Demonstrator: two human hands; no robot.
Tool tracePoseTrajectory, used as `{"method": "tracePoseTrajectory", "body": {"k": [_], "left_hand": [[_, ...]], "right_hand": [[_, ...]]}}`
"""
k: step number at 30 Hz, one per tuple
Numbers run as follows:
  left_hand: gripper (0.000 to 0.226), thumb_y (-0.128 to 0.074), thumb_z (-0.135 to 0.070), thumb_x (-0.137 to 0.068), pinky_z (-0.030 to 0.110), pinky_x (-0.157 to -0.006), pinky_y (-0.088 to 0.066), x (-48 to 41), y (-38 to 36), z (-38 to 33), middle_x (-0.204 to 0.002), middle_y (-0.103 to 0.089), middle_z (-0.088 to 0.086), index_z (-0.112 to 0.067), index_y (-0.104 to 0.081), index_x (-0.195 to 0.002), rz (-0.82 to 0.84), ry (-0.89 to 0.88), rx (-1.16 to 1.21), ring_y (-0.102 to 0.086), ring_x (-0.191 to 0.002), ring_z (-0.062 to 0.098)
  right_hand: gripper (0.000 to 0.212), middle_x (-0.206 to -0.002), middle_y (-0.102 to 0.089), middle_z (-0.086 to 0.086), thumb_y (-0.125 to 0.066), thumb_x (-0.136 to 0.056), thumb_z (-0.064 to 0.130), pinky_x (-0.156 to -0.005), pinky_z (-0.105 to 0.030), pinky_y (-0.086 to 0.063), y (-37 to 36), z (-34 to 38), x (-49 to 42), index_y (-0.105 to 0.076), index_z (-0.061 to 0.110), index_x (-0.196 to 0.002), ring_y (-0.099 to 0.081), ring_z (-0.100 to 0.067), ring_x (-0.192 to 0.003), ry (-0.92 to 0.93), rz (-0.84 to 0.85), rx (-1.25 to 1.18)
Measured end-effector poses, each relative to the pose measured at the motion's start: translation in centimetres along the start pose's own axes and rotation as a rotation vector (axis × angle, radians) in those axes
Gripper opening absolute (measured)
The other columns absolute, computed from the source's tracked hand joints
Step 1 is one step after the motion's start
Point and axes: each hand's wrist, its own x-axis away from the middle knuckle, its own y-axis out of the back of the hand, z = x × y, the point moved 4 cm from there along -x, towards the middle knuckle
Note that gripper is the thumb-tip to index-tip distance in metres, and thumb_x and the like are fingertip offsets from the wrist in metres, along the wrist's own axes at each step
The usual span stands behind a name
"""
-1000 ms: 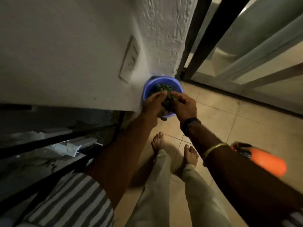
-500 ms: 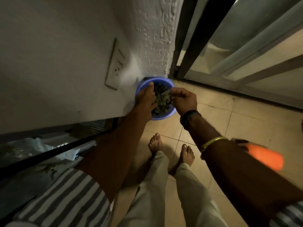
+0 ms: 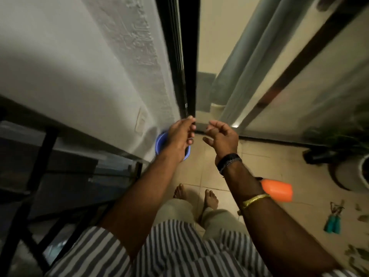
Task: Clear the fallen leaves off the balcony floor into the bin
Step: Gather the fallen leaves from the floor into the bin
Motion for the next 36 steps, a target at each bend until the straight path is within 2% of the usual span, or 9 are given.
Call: {"method": "tracePoseTrajectory", "body": {"k": [3,7,10,15,18,21,24,27,36], "left_hand": [[0.014,-0.062,-0.028,-0.094,0.020,-0.040,-0.028,3.0,-2.9,-0.7,-0.065,-0.059,-0.005,-0.015,-0.069,-0.097,0.108,-0.049,-0.075,-0.044,-0.047,0.006],[0.018,-0.064,-0.030,-0.093,0.020,-0.040,-0.029,6.3,-7.0,-0.6,-0.068,-0.059,-0.006,-0.015,-0.070,-0.101,0.247,-0.059,-0.168,-0.045,-0.049,0.006],[0.018,-0.068,-0.028,-0.090,0.020,-0.039,-0.031,9.0,-9.7,0.6,-0.071,-0.060,-0.004,-0.014,-0.069,-0.103,0.368,-0.029,-0.278,-0.046,-0.050,0.006],[0.023,-0.067,-0.026,-0.091,0.020,-0.045,-0.034,13.7,-13.4,4.0,-0.075,-0.062,-0.003,-0.012,-0.068,-0.109,0.633,0.022,-0.480,-0.049,-0.053,0.007],[0.023,-0.064,-0.026,-0.091,0.021,-0.047,-0.032,16.7,-16.3,7.2,-0.075,-0.062,-0.003,-0.011,-0.069,-0.108,0.770,0.060,-0.572,-0.049,-0.053,0.008],[0.016,-0.062,-0.022,-0.091,0.020,-0.046,-0.030,20.5,-19.0,11.0,-0.076,-0.061,-0.001,-0.014,-0.068,-0.103,0.902,0.103,-0.682,-0.047,-0.051,0.009],[0.017,-0.062,-0.023,-0.089,0.020,-0.048,-0.033,25.0,-21.5,14.9,-0.078,-0.063,-0.001,-0.015,-0.070,-0.103,1.014,0.119,-0.803,-0.048,-0.057,0.011],[0.009,-0.062,-0.019,-0.091,0.019,-0.045,-0.033,29.9,-24.5,18.6,-0.074,-0.064,-0.003,-0.017,-0.070,-0.096,1.141,0.154,-0.867,-0.051,-0.055,0.009],[0.019,-0.059,-0.019,-0.095,0.020,-0.049,-0.036,45.1,-34.4,34.2,-0.078,-0.065,-0.003,-0.013,-0.069,-0.109,1.355,0.227,-1.027,-0.054,-0.056,0.008]], "right_hand": [[0.029,-0.089,-0.069,-0.001,-0.059,-0.089,-0.012,-0.077,-0.036,-0.059,3.4,2.7,3.1,-0.069,0.011,-0.104,-0.065,-0.013,-0.082,0.066,-0.049,-0.042],[0.030,-0.094,-0.070,-0.005,-0.060,-0.088,-0.013,-0.080,-0.039,-0.059,8.6,4.4,6.2,-0.069,0.010,-0.105,-0.067,-0.016,-0.087,0.121,-0.194,-0.113],[0.030,-0.099,-0.072,-0.007,-0.062,-0.088,-0.011,-0.080,-0.038,-0.061,12.3,4.5,8.7,-0.070,0.010,-0.107,-0.069,-0.018,-0.091,0.172,-0.327,-0.192],[0.028,-0.094,-0.070,-0.008,-0.063,-0.086,-0.014,-0.079,-0.040,-0.061,17.2,3.2,13.6,-0.070,0.008,-0.103,-0.067,-0.019,-0.087,0.228,-0.544,-0.330],[0.028,-0.096,-0.069,-0.011,-0.062,-0.087,-0.014,-0.079,-0.039,-0.061,20.5,2.3,17.3,-0.069,0.002,-0.108,-0.066,-0.018,-0.084,0.264,-0.677,-0.393],[0.028,-0.091,-0.069,-0.007,-0.062,-0.086,-0.015,-0.074,-0.037,-0.061,24.7,0.8,21.2,-0.070,0.004,-0.105,-0.066,-0.013,-0.078,0.286,-0.826,-0.459],[0.028,-0.091,-0.069,-0.008,-0.063,-0.085,-0.015,-0.071,-0.035,-0.060,29.8,-1.1,25.1,-0.070,0.007,-0.102,-0.065,-0.019,-0.084,0.312,-0.966,-0.544],[0.026,-0.096,-0.067,-0.013,-0.064,-0.085,-0.013,-0.071,-0.034,-0.060,34.7,-2.5,29.0,-0.069,0.002,-0.107,-0.064,-0.021,-0.084,0.333,-1.096,-0.637],[0.022,-0.092,-0.069,-0.011,-0.066,-0.086,-0.009,-0.070,-0.034,-0.060,51.9,-7.1,39.3,-0.070,0.007,-0.100,-0.066,-0.021,-0.082,0.370,-1.347,-0.789]]}}
